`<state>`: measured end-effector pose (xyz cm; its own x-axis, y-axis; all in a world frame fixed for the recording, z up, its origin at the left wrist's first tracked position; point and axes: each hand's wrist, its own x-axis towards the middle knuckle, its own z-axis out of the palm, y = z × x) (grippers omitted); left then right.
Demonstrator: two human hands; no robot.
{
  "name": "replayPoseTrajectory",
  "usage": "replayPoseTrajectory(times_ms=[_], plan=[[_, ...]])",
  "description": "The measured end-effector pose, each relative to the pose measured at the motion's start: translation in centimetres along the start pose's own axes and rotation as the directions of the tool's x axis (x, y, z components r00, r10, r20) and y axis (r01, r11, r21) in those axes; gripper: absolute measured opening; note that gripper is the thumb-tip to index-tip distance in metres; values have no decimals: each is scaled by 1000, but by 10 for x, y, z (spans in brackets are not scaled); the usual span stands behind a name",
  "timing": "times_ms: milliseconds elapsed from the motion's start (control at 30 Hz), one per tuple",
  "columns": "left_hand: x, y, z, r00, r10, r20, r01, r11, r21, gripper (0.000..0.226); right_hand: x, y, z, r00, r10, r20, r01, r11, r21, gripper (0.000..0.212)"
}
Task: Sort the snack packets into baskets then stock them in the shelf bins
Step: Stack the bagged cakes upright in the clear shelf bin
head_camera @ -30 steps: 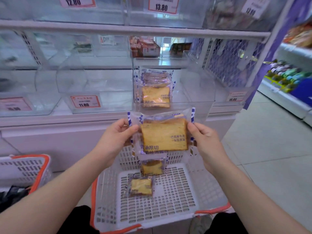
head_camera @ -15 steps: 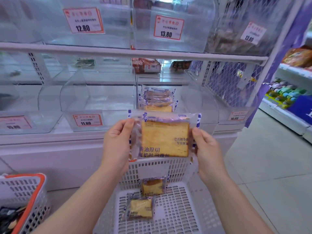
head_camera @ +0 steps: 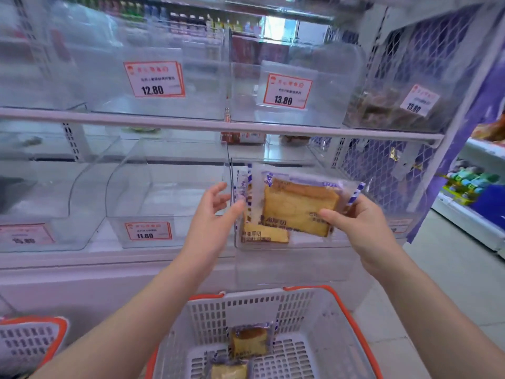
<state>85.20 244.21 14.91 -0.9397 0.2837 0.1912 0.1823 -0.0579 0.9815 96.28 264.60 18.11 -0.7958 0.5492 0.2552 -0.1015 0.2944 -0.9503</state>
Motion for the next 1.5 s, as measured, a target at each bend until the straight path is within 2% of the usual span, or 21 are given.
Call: replayPoseTrajectory(times_ms=[67,133,200,333,400,467,500,567,667,800,900,967,1033,1067,1133,1167,1233,1300,1367,1433,1500], plan=[[-1,-11,-2,990,-87,107,82,995,55,43,10,8,7,1000,7,-2,-7,999,-47,22],[-2,-18,-2,975,-106,194,98,994,46,42,19,19,18,998,59,28,-55,992,-115,23],[1,-23,-5,970,-98,221,87,994,59,49,29,29,28,988,127,92,-109,978,-176,29],[1,-33,-16,920,-68,386,-67,944,324,88,55,41,39,954,248,167,-170,910,-379,27],[0,-36,-19,907,-53,418,-132,906,402,100,67,48,42,922,340,186,-236,873,-428,25],[0,-40,-20,914,-26,404,-148,908,392,103,76,54,45,888,426,173,-272,791,-548,21],[1,-41,-20,918,-15,396,-151,910,385,103,79,55,47,873,456,175,-251,726,-640,18],[2,-44,-20,920,-6,393,-155,913,377,104,83,56,50,848,501,173,-196,601,-775,24],[2,-46,-19,922,8,387,-160,918,363,103,87,59,57,829,539,150,-232,575,-785,26],[0,-46,-15,933,13,360,-148,925,351,101,80,59,67,783,577,231,-323,695,-642,20],[-1,-45,-14,933,1,360,-133,929,344,99,71,48,58,741,610,282,-329,695,-639,12],[-2,-44,-15,933,-20,359,-105,939,327,97,66,42,50,800,550,241,-223,644,-732,20],[-5,-45,-14,940,-38,339,-68,953,297,91,55,36,43,930,312,192,-49,626,-779,33],[-7,-47,-14,944,-51,326,-51,954,294,88,44,32,40,967,164,195,31,684,-728,37],[-12,-53,-14,947,-83,309,-22,946,322,81,14,23,34,965,-109,239,219,834,-507,30],[-15,-58,-14,948,-100,303,-7,942,336,79,0,20,31,940,-208,270,310,851,-423,21],[-22,-70,-15,943,-152,295,44,939,341,79,-26,23,27,882,-302,361,427,835,-346,12],[-31,-86,-15,936,-226,269,139,941,309,79,-45,37,30,838,-263,477,458,816,-354,12],[-42,-109,-15,930,-292,221,212,921,326,77,-58,63,34,801,-143,582,437,804,-404,10],[-54,-138,-16,914,-358,188,256,873,416,67,-69,97,41,773,8,635,363,815,-452,9],[-68,-168,-20,885,-427,185,253,775,580,51,-80,134,47,745,162,647,248,833,-494,10]])
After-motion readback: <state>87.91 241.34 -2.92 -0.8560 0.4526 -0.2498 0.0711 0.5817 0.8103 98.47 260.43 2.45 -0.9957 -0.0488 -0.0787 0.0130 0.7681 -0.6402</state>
